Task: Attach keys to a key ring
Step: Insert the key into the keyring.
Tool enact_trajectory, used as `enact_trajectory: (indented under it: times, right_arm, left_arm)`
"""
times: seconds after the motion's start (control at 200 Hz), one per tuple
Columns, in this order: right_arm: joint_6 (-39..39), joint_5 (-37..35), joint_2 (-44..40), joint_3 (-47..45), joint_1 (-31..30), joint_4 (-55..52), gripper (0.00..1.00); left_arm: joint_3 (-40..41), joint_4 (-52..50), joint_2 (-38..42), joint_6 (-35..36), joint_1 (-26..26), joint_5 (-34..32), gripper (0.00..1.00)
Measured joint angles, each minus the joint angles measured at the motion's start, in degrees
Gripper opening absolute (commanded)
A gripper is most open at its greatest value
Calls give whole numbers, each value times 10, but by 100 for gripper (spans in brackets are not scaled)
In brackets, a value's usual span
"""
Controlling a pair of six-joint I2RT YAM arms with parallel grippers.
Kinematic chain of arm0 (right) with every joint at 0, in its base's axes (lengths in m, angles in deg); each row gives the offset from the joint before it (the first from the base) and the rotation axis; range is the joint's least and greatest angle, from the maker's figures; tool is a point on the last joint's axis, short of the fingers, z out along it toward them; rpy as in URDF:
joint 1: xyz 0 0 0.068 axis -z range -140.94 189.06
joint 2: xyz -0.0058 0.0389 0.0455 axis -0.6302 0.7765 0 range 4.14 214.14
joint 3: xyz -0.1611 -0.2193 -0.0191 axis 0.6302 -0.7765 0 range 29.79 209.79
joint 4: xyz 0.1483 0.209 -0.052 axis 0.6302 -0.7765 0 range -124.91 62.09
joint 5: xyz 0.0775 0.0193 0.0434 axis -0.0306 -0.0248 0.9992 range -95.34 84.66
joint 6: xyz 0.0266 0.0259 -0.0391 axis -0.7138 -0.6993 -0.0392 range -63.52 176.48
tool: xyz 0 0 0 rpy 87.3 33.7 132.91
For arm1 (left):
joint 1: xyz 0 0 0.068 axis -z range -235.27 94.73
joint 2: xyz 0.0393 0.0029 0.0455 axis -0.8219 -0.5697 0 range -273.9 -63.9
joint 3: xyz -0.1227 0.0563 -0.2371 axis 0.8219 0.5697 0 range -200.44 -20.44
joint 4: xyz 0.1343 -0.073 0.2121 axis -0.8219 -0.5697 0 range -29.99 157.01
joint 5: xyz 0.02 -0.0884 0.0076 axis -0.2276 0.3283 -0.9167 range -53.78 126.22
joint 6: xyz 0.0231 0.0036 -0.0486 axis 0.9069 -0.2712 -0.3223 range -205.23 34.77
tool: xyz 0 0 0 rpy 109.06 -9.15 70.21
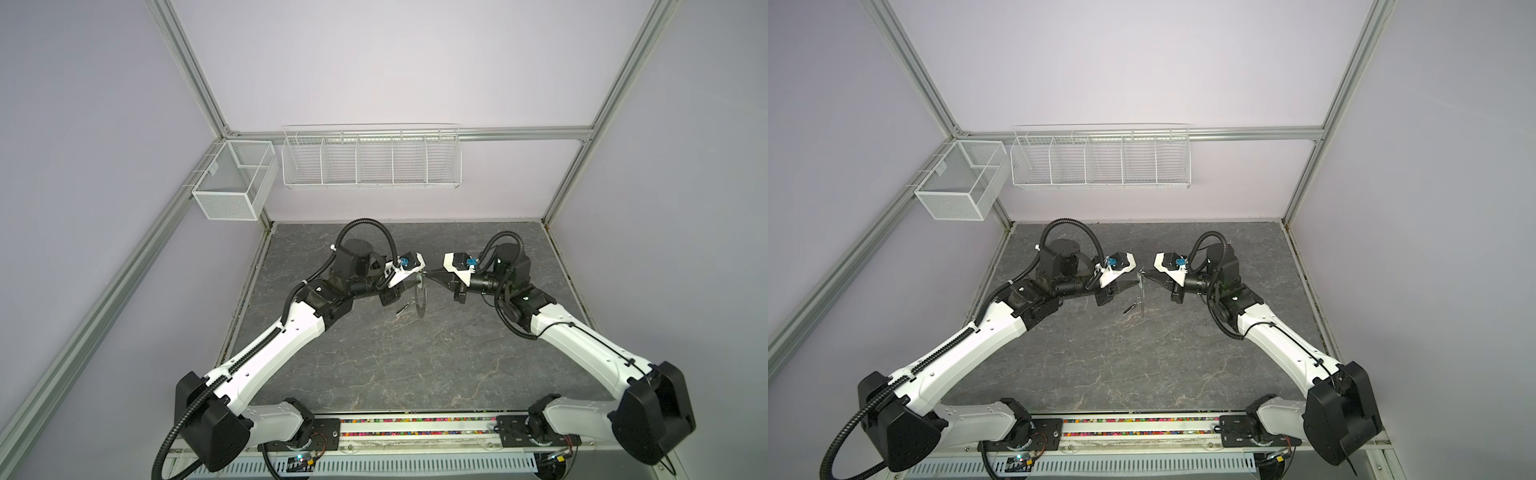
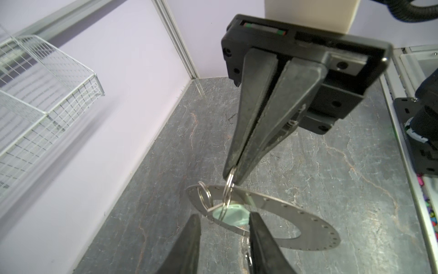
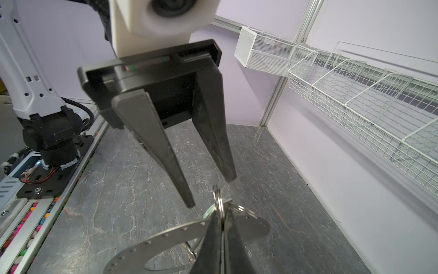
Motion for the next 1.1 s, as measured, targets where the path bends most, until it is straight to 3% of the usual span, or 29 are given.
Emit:
enact_trajectory:
  times: [0.085, 0.625, 1.099]
  right_arm:
    - [0, 5, 0, 0, 0, -3, 7]
    - [0, 24, 0, 0, 0, -5, 7]
    - [-26, 30, 5, 0, 0, 5, 7]
  left_arm:
    - [0, -4, 4, 24, 0, 2, 23]
    - [0, -14, 3, 64, 4, 4, 19]
    - [0, -12, 1, 71, 13, -10, 1]
